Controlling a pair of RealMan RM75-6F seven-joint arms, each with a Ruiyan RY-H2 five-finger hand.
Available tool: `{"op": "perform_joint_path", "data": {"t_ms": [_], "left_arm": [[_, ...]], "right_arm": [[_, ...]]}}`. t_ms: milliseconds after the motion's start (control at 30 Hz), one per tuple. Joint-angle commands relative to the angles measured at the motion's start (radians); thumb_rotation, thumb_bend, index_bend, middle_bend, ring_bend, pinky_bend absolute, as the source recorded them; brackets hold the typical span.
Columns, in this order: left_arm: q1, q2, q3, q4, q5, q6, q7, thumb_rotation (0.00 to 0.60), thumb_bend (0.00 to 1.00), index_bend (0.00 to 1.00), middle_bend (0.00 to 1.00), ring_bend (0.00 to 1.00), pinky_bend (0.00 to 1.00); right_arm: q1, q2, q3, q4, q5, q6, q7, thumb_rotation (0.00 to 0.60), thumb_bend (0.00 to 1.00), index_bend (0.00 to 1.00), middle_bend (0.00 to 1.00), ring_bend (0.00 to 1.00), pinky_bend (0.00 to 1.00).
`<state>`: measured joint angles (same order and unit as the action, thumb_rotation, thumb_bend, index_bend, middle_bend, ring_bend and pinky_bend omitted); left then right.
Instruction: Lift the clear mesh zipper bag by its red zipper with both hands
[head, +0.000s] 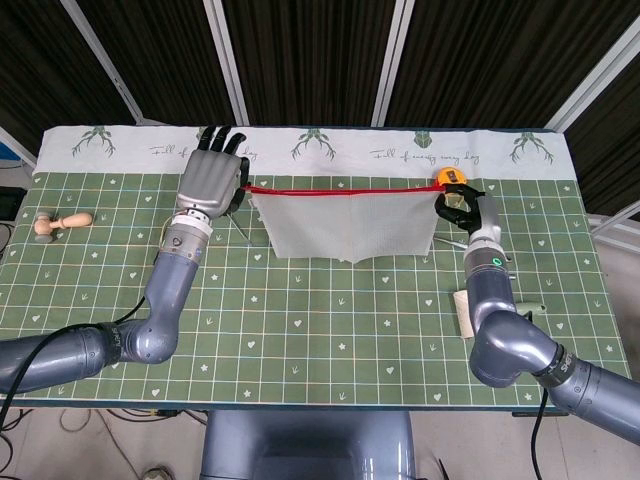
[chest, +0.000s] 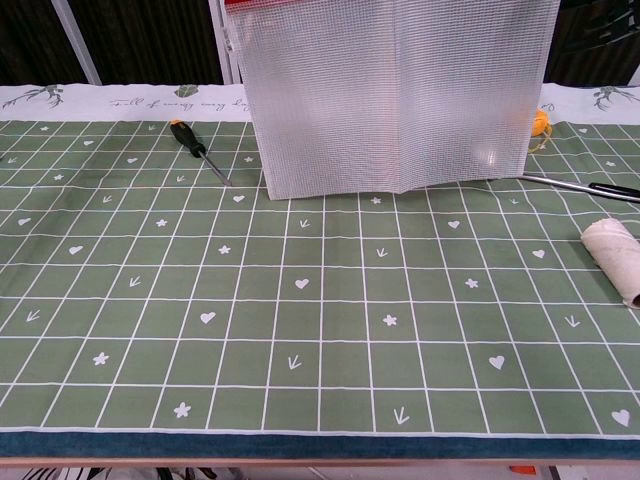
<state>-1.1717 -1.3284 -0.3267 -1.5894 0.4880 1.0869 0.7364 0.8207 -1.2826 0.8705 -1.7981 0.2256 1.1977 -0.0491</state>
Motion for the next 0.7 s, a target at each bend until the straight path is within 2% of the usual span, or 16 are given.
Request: {"op": "perform_joint_path", "data": {"t_ms": [33,567,633,667,700], "left_arm": [[0.004,0.007,0.001,0.000,0.000,-0.001,-0.001,0.600,0.40,0.64,0.15,0.00,0.00],[0.025,0.028,0.009,-0.002,-0.003,-0.003,-0.014,0.600,0.39,0.63,0.14,0.00,0.00],[0.027,0.029,0.010,-0.004,-0.004,-0.005,-0.016,0.600,0.31,0.60,0.13,0.00,0.00],[0.029,0.030,0.011,-0.006,-0.006,-0.008,-0.018,0.600,0.23,0.56,0.12,0.00,0.00],[0.031,0.032,0.011,-0.008,-0.009,-0.011,-0.020,0.600,0.15,0.50,0.11,0.00,0.00]], "right_arm": [[-0.002,0.001,0.001,0.005,0.003,-0.003,0.000,0.600,0.62,0.65,0.25,0.00,0.21],[-0.014,0.010,-0.001,0.010,0.007,-0.014,-0.001,0.600,0.62,0.65,0.24,0.00,0.21],[-0.017,0.013,-0.006,0.005,0.004,-0.015,-0.003,0.600,0.59,0.61,0.21,0.00,0.21],[-0.018,0.014,-0.010,0.002,0.001,-0.017,-0.007,0.600,0.56,0.56,0.17,0.00,0.21],[-0.020,0.017,-0.017,-0.003,-0.006,-0.021,-0.014,0.600,0.50,0.42,0.11,0.00,0.21]]}}
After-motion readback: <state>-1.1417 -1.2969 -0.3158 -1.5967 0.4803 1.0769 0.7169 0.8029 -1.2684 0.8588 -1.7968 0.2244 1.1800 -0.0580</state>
